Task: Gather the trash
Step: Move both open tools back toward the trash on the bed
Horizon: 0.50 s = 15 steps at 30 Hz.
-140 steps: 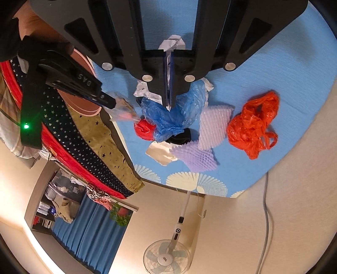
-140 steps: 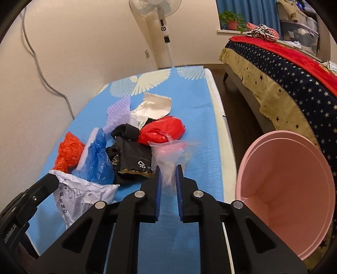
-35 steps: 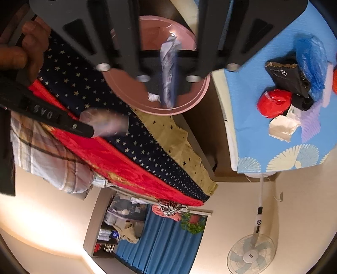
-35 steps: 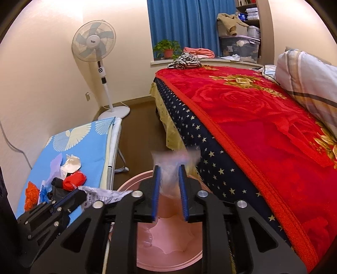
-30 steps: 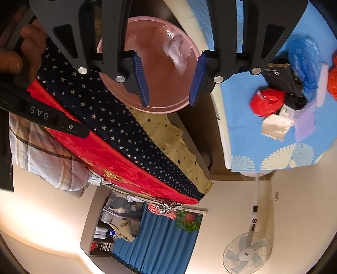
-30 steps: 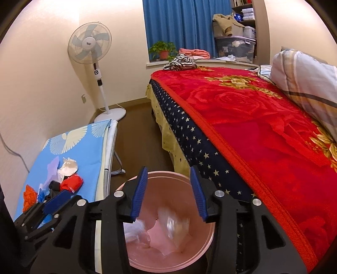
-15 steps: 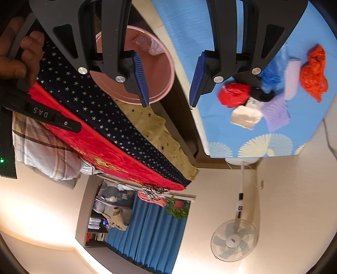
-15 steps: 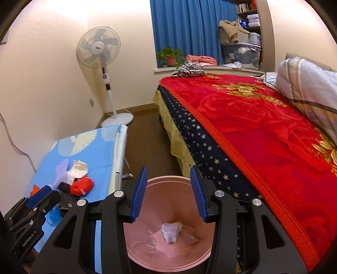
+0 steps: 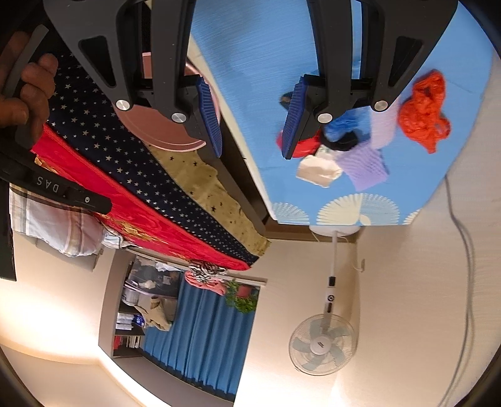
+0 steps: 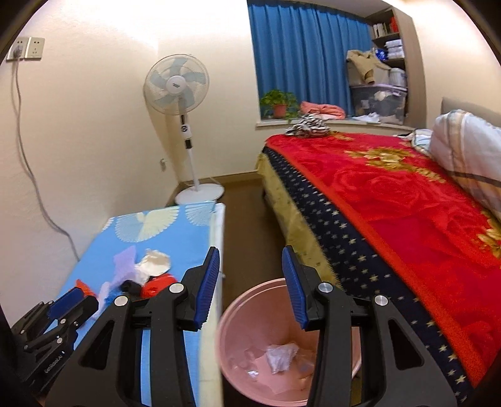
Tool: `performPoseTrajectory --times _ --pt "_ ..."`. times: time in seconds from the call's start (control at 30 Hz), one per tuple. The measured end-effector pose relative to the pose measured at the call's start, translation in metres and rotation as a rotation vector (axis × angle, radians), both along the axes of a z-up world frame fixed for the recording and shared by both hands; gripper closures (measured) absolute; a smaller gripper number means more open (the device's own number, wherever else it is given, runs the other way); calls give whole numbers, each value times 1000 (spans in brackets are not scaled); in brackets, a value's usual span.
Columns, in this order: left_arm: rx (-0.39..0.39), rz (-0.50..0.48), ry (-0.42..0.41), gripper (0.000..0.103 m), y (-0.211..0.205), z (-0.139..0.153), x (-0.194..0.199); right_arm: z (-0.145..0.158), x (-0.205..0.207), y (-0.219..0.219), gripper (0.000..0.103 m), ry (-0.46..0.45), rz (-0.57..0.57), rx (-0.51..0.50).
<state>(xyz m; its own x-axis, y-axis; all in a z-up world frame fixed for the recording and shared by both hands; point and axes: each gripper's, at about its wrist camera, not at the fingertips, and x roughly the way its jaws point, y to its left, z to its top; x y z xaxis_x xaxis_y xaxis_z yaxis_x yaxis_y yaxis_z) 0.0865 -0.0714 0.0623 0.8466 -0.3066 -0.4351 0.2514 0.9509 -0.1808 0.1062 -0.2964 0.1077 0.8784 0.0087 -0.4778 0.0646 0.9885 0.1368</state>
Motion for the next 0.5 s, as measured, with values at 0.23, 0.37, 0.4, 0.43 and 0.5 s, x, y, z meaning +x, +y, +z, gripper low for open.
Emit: performPoseTrajectory --times 0.23,0.37,0.4,0.43,0.5 --pt "2 46 -9 64 21 2 -7 -1 4 23 61 -12 30 -13" --pt "12 66 -11 64 30 -2 -10 -7 7 35 61 -10 62 -13" --pt "22 77 -13 64 31 -4 -11 -9 9 38 61 -1 69 -6" --pt "31 86 -12 64 33 -7 -11 -10 10 40 61 4 76 5" --pt "37 105 -7 65 36 -11 -10 -12 14 46 61 4 99 14"
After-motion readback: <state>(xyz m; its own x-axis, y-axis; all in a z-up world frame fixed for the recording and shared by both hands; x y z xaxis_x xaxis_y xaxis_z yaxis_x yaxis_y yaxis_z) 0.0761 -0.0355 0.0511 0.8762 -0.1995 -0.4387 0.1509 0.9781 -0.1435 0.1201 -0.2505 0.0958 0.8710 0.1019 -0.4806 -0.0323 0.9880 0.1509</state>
